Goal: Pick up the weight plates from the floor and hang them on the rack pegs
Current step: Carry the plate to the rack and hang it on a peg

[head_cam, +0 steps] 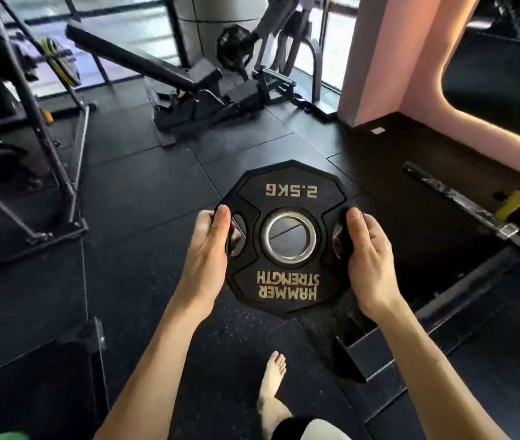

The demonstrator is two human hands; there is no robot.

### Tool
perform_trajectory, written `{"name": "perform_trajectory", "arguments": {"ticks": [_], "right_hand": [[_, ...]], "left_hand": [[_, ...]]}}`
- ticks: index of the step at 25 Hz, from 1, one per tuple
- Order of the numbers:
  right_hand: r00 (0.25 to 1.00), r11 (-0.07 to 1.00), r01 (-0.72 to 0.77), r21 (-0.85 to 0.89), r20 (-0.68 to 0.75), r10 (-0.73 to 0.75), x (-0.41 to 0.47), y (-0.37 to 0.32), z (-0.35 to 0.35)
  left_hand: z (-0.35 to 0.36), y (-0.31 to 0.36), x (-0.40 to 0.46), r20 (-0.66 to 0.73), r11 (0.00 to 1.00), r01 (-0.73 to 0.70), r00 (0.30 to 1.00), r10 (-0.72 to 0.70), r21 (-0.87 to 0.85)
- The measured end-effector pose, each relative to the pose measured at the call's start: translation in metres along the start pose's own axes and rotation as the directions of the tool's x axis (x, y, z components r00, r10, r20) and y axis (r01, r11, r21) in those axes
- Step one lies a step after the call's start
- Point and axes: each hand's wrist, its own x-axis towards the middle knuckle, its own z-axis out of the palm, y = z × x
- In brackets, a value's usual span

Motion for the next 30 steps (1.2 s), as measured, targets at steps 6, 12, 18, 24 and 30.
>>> {"name": "perform_trajectory", "arguments": {"ticks": [6,12,18,24,30], "right_hand": [[1.000,1.000,0.020,-0.021,0.011,-0.020,0.157,0.003,0.089],[1.000,0.999,0.018,-0.034,-0.022,-0.018,0.309,-0.004,0.149],[0.992,0.999,0.035,-0.027,-0.119,-0.038,0.475,0.011,0.198],[0.929,0.999,0.015,-0.044,-0.368,-0.030,0.644,0.008,0.218],[0.851,0.999,0.015,-0.032,-0.524,-0.029,0.811,0.025,0.176]], "left_hand": [[-0.020,0.005,0.177,-0.018,0.999,-0.024,1.000,0.024,0.028],[-0.018,0.014,0.346,0.037,0.999,-0.047,0.998,0.047,0.009],[0.005,0.004,0.547,0.188,0.998,-0.065,0.980,0.064,-0.001],[0.073,0.013,0.762,0.428,1.000,-0.018,0.904,0.011,0.011],[0.197,0.011,0.923,0.556,1.000,-0.010,0.831,0.011,-0.005]]}}
